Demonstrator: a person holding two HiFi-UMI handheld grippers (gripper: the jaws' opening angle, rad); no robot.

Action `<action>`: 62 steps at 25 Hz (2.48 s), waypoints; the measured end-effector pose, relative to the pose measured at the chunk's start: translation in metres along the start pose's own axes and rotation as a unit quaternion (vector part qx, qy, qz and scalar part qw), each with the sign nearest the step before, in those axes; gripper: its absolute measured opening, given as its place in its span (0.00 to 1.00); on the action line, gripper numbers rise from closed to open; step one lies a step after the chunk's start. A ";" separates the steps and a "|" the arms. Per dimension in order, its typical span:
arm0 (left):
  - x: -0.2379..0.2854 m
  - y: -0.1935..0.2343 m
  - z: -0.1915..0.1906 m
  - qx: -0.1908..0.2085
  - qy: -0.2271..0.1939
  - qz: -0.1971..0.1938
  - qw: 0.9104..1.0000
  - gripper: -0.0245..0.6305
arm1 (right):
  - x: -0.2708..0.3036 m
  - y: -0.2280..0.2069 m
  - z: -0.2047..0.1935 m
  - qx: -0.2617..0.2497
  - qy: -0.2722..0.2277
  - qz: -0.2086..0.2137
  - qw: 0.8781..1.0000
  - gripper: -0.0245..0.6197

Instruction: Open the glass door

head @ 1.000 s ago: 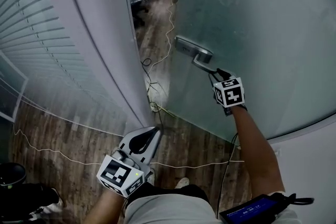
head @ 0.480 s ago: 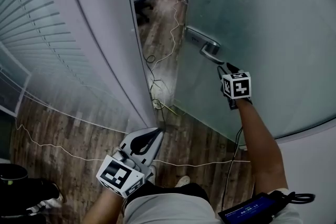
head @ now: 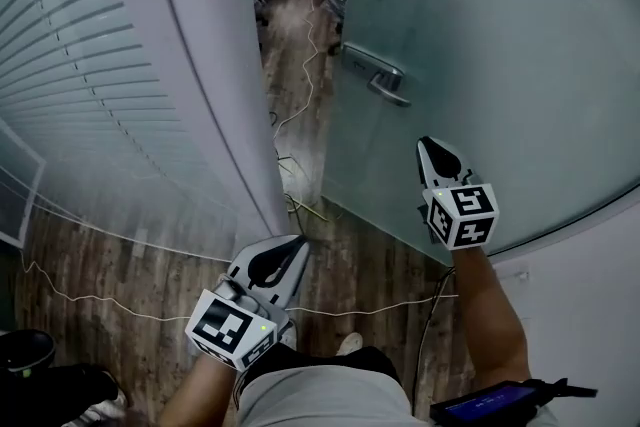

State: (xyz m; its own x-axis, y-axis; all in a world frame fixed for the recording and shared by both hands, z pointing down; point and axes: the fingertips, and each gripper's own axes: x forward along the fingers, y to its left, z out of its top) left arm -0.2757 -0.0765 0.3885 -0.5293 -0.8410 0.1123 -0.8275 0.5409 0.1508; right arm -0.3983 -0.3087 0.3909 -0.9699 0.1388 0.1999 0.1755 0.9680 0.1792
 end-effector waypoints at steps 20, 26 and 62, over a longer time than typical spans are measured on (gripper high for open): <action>-0.052 -0.059 -0.029 0.046 -0.011 -0.090 0.995 0.04 | -0.236 0.122 -0.008 0.069 -0.114 -0.060 0.989 0.04; -0.065 -0.058 -0.014 0.033 -0.024 -0.062 0.997 0.04 | -0.258 0.129 0.002 0.076 -0.112 -0.046 0.990 0.04; -0.209 -0.085 0.038 0.038 -0.043 -0.026 0.998 0.04 | -0.355 0.226 0.074 0.067 -0.100 -0.024 0.992 0.04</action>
State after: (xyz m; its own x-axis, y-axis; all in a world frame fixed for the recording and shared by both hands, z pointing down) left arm -0.1021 0.0530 0.3152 -0.4960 -0.8681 0.0205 -0.8647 0.4959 0.0799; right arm -0.0267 -0.1242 0.2895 -0.9930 0.1180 -0.0041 0.1177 0.9917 0.0510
